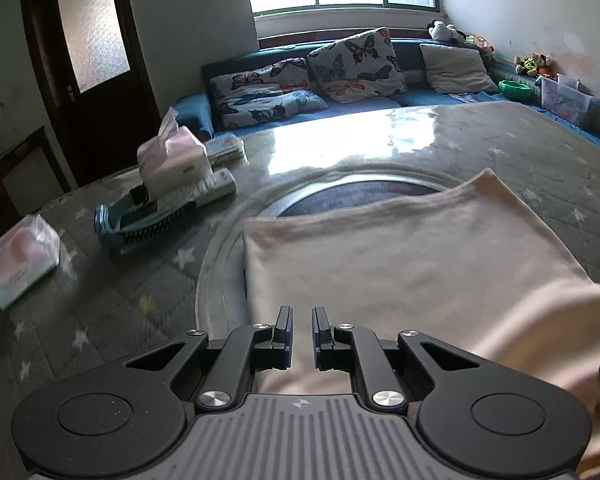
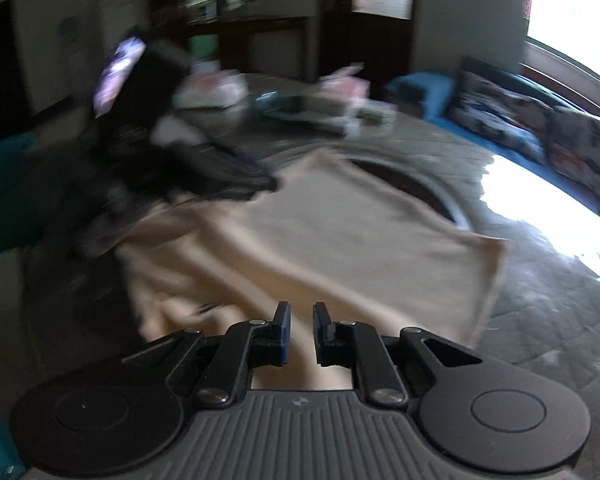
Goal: Fold clothes
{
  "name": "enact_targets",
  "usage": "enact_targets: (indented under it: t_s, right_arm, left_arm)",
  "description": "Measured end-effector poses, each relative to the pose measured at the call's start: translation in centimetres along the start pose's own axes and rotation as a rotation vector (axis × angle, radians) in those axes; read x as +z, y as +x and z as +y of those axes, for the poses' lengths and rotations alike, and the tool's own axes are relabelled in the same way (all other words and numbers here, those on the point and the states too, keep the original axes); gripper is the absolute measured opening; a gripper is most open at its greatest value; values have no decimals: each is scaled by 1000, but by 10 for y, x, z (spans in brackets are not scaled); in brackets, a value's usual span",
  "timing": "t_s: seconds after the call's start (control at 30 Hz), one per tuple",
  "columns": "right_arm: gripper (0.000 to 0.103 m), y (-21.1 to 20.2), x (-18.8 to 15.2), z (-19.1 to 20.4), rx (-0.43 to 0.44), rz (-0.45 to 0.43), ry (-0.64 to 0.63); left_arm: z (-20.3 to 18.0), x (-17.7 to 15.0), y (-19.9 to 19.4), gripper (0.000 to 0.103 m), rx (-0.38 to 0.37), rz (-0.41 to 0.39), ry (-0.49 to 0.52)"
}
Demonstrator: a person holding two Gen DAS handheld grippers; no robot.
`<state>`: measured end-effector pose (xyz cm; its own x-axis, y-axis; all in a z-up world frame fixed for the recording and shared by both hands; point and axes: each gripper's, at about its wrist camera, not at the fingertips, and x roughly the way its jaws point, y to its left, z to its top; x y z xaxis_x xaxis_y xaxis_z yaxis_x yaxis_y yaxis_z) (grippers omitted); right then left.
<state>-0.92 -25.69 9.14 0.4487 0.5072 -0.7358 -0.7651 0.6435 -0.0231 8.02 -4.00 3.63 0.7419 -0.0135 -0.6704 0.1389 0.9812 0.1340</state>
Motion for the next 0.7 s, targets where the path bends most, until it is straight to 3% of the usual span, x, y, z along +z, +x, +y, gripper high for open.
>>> enact_targets:
  t_s: [0.13, 0.27, 0.37, 0.47, 0.53, 0.7]
  right_arm:
    - [13, 9, -4, 25, 30, 22, -77]
    - [21, 27, -6, 43, -15, 32, -150]
    - [21, 37, -6, 45, -41, 25, -156]
    - [18, 43, -7, 45, -46, 20, -150]
    - [5, 36, -8, 46, -38, 10, -151]
    - [2, 17, -10, 51, -13, -10, -161]
  left_arm:
    - [-1, -10, -6, 11, -10, 7, -1]
    - [1, -15, -7, 11, -13, 13, -4]
    - [3, -17, -6, 15, -18, 21, -13]
    - [5, -20, -5, 18, -16, 28, -22]
    - [6, -22, -4, 18, -14, 31, -23]
    - [9, -25, -4, 24, -14, 32, -35]
